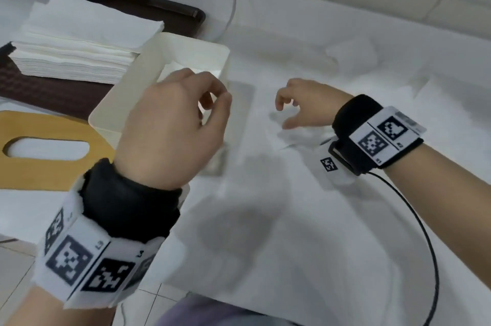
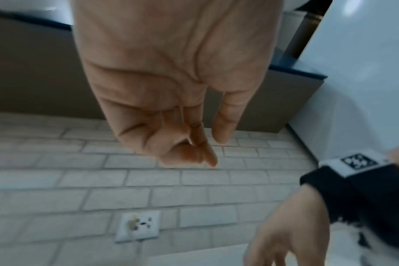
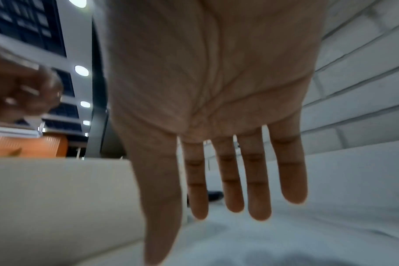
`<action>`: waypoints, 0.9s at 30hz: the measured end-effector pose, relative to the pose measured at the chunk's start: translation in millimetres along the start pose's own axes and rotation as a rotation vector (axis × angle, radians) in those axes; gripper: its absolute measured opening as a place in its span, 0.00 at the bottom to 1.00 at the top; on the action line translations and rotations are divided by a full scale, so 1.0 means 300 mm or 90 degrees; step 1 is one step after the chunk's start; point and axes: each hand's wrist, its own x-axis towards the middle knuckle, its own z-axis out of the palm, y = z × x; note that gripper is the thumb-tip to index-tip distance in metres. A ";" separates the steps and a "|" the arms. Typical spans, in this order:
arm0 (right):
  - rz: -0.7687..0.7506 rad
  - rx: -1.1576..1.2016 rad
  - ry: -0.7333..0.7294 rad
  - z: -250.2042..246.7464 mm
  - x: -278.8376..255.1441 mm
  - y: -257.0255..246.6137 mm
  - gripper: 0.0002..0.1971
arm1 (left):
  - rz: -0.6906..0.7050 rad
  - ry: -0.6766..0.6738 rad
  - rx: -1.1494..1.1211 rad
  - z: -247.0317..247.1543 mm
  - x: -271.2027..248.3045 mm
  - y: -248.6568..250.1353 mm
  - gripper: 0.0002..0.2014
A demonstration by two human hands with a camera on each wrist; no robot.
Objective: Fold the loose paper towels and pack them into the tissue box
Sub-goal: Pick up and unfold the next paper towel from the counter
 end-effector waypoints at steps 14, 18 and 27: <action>-0.024 -0.080 0.059 0.191 -0.051 0.087 0.07 | -0.092 -0.340 0.067 0.318 0.076 0.003 0.17; -0.038 -0.045 0.054 0.178 -0.071 0.106 0.08 | -0.084 -0.365 0.080 0.345 0.099 0.016 0.23; -0.054 0.484 0.274 0.017 -0.222 0.119 0.05 | -0.054 -0.169 -0.144 0.343 0.151 0.055 0.09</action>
